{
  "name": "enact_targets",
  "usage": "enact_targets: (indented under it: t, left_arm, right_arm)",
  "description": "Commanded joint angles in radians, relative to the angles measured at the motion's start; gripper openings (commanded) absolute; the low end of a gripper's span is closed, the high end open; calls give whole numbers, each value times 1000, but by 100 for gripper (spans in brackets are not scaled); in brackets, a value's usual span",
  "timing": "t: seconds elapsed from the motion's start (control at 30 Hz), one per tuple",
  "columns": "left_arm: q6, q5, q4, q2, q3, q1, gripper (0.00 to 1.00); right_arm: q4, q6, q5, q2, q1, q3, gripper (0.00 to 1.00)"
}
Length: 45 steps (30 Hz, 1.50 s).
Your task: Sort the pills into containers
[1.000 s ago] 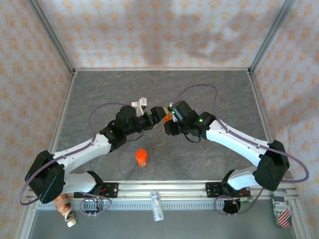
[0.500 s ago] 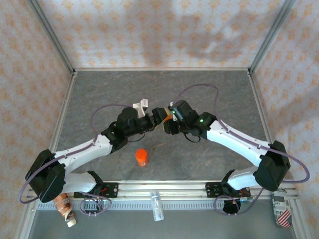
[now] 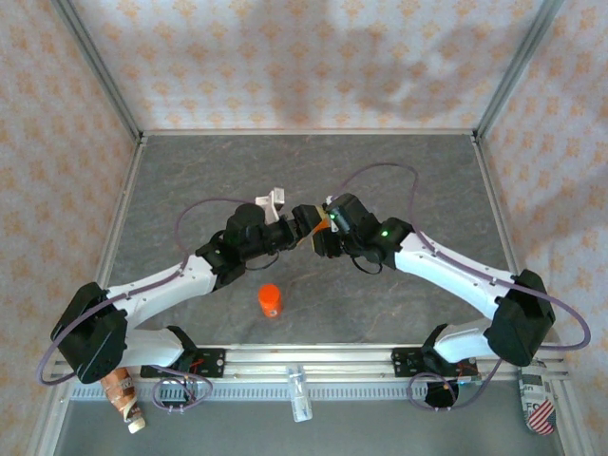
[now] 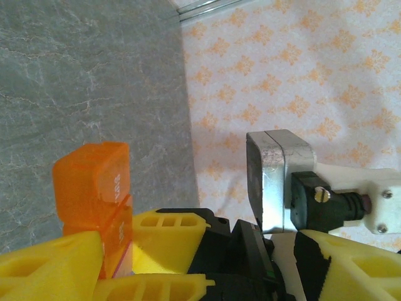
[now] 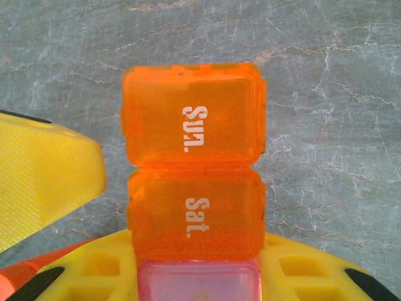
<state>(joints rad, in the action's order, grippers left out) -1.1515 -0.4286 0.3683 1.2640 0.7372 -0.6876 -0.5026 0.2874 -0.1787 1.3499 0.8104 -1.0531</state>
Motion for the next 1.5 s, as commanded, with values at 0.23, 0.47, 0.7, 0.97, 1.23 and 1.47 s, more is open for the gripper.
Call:
enact_targets:
  t: [0.23,0.47,0.7,0.97,1.23,1.47]
  left_arm:
    - [-14,9,123,-8,92,-16,82]
    - [11,82,20,-38,83,-16,82]
    - [-2,76,-32,-49,27,-18,82]
    - [-69,85,21,-137,-73,-22,82]
    - [-102,93,40,-205,-114,-53,83]
    - [-108,89,63,-185,-107,-83,83]
  right_arm:
    - [15,15,9,-6,-15,64,23]
    - [25,18,11,-30,-30,97,23]
    - [-2,-67,51,-105,-28,97,21]
    - [-112,-176,224,-242,62,84,21]
    - [-126,-128,363,-270,151,84,21]
    - [-85,-109,369,-246,161,72,21]
